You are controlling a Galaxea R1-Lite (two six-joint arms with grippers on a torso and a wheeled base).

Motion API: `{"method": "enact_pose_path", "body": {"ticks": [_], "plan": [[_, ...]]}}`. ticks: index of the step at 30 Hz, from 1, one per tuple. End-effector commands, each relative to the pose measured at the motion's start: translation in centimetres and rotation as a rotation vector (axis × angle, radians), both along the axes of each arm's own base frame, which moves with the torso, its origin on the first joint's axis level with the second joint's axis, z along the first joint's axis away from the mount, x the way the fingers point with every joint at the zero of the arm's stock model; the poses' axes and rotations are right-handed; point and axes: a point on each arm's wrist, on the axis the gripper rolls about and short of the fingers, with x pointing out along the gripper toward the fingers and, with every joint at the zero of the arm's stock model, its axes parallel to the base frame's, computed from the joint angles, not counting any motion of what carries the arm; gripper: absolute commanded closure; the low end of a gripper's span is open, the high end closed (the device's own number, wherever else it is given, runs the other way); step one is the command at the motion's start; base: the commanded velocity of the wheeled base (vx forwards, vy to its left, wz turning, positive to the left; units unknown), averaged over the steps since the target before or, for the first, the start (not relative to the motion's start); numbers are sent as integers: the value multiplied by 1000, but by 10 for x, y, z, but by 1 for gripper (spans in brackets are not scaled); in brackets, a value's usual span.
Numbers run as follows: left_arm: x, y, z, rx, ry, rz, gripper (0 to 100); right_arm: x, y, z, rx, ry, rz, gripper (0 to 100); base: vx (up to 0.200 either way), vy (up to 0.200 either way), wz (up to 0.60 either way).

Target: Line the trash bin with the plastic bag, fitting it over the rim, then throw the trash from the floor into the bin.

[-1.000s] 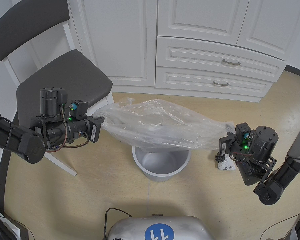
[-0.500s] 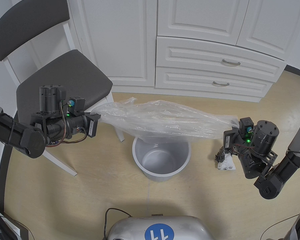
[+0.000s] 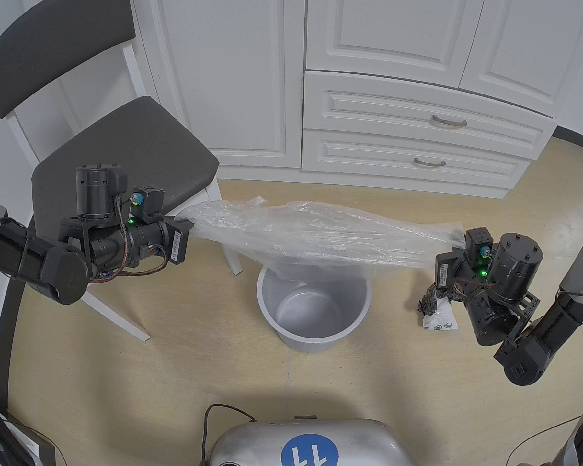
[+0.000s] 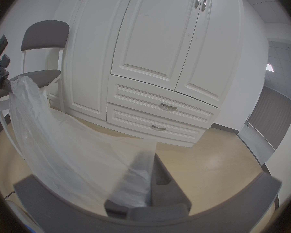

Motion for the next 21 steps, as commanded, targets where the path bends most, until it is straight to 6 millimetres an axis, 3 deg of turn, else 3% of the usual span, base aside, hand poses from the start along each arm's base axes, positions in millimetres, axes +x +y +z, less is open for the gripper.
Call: {"method": "enact_pose_path", "body": {"ticks": [1,21], "plan": [[2,3,1,-2,-4,11,100,3,-2,2,5,-10,-12,100,0,0,0],[3,6,1,0,-5,22,100,-1,-6,-3,-23,17,-17,100,0,0,0]]}}
